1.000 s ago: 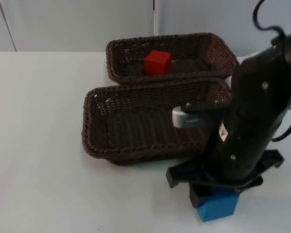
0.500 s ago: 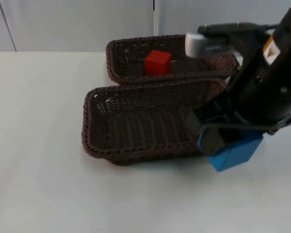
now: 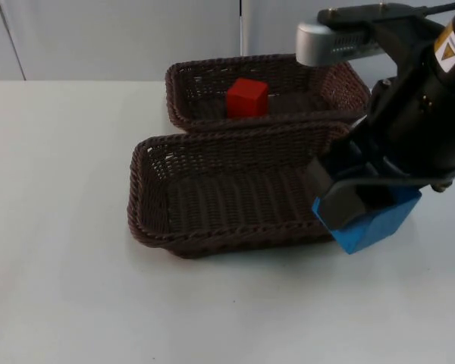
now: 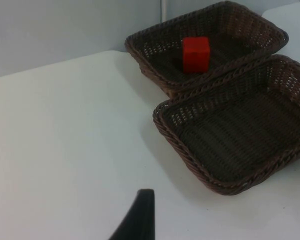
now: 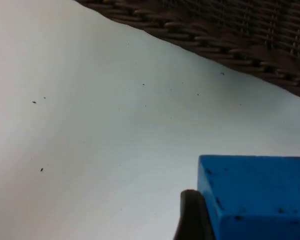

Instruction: Pick up one cube with the left hand and place it into the upper basket. Pick up one cube with the right hand and place it into the lower basket.

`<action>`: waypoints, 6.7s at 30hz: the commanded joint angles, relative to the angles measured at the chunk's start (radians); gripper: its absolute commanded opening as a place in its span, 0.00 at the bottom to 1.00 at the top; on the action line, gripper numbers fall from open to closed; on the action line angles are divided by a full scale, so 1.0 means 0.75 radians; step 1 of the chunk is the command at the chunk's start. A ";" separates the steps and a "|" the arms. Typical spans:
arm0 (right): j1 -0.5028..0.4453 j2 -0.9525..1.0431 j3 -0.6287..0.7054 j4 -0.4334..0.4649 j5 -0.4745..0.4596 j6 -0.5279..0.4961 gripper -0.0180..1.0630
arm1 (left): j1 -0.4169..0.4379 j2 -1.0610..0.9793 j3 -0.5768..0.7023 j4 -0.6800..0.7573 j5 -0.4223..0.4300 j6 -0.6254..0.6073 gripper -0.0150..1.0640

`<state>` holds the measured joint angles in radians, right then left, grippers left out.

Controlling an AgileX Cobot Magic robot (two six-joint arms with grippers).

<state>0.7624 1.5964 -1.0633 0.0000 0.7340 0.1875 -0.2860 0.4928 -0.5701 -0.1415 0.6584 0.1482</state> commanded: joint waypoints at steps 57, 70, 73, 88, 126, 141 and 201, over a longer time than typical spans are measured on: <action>-0.137 0.866 -0.838 -0.098 -0.092 -0.109 0.02 | -0.004 -0.007 0.004 -0.020 -0.019 -0.009 0.85; -0.137 0.951 -0.838 -0.098 -0.182 -0.109 0.25 | -0.004 -0.007 0.004 -0.020 -0.019 -0.009 0.85; -0.137 0.975 -0.838 -0.098 -0.173 -0.108 0.45 | -0.004 -0.007 0.004 -0.020 -0.019 -0.009 0.85; -0.137 0.873 -0.841 -0.101 -0.172 -0.083 0.84 | -0.004 -0.007 0.004 -0.020 -0.021 -0.009 0.85; -0.135 -0.110 -0.352 -0.099 -0.180 -0.103 0.84 | -0.004 -0.007 0.004 0.002 -0.024 -0.009 0.85; -0.135 -0.551 -0.008 -0.101 -0.207 -0.103 0.84 | -0.004 -0.007 0.004 0.024 0.003 -0.009 0.85; -0.135 -2.101 0.548 -0.099 0.293 -0.178 0.84 | -0.004 -0.657 0.063 0.070 0.449 -0.072 0.85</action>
<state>0.6638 0.0401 -0.6538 -0.0770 0.9394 0.0606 -0.2860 0.0040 -0.5191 -0.0947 0.9838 0.1032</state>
